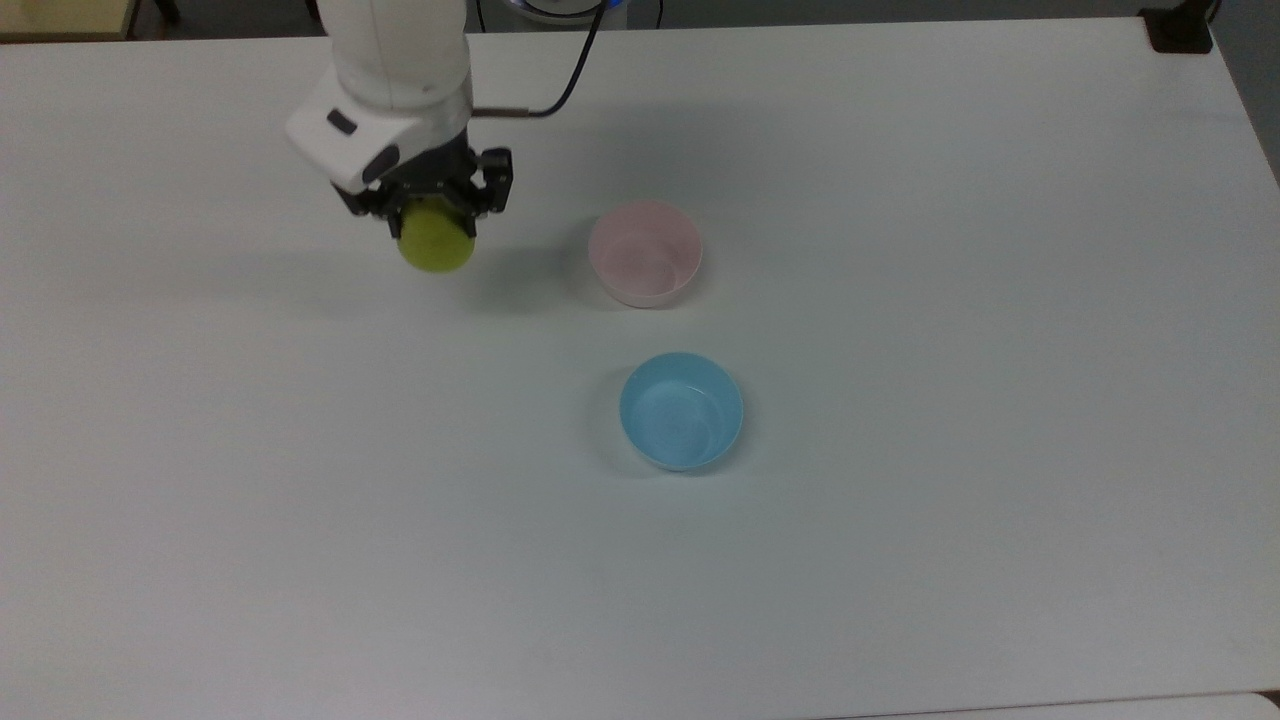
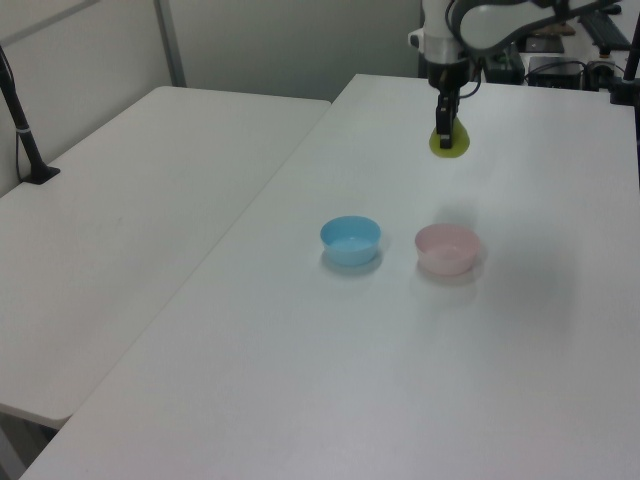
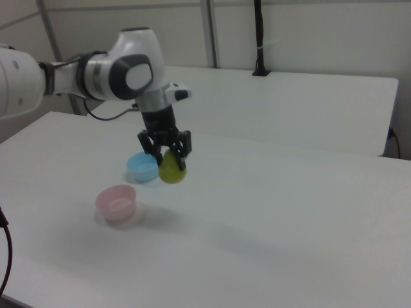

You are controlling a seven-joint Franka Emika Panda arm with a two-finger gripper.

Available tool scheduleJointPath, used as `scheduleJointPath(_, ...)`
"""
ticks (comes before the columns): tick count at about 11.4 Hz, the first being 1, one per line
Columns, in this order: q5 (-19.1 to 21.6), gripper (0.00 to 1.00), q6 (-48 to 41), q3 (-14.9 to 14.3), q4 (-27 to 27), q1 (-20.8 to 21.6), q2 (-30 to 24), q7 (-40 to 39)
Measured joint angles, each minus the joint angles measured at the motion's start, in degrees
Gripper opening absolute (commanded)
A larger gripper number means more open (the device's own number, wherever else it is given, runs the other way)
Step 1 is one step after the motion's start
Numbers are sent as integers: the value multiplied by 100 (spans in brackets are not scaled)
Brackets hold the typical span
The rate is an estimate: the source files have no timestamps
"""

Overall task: Place the pear in the bowl
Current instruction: 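Lift the pear and carry it over the pink bowl, then lower the pear into the pink bowl and open the gripper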

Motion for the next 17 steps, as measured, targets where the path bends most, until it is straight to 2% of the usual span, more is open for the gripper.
scheduleJointPath(3, 10, 33, -507, 49, -43, 595, -327, 635)
scheduleJointPath(5, 10, 34, -527, 69, -212, 1123, -322, 1126)
scheduleJointPath(7, 10, 34, -475, 76, -520, 1500, -277, 1255)
scheduleJointPath(10, 48, 34, 228, 77, -888, 1749, -74, 1430)
scheduleJointPath(12, 48, 36, 627, 77, -948, 1794, 212, 1504)
scheduleJointPath(13, 48, 45, 754, 76, -948, 1794, 325, 1506)
scheduleJointPath(16, 48, 85, 797, 74, -947, 1794, 413, 1507)
scheduleJointPath(17, 48, 95, 797, 73, -947, 1793, 414, 1509)
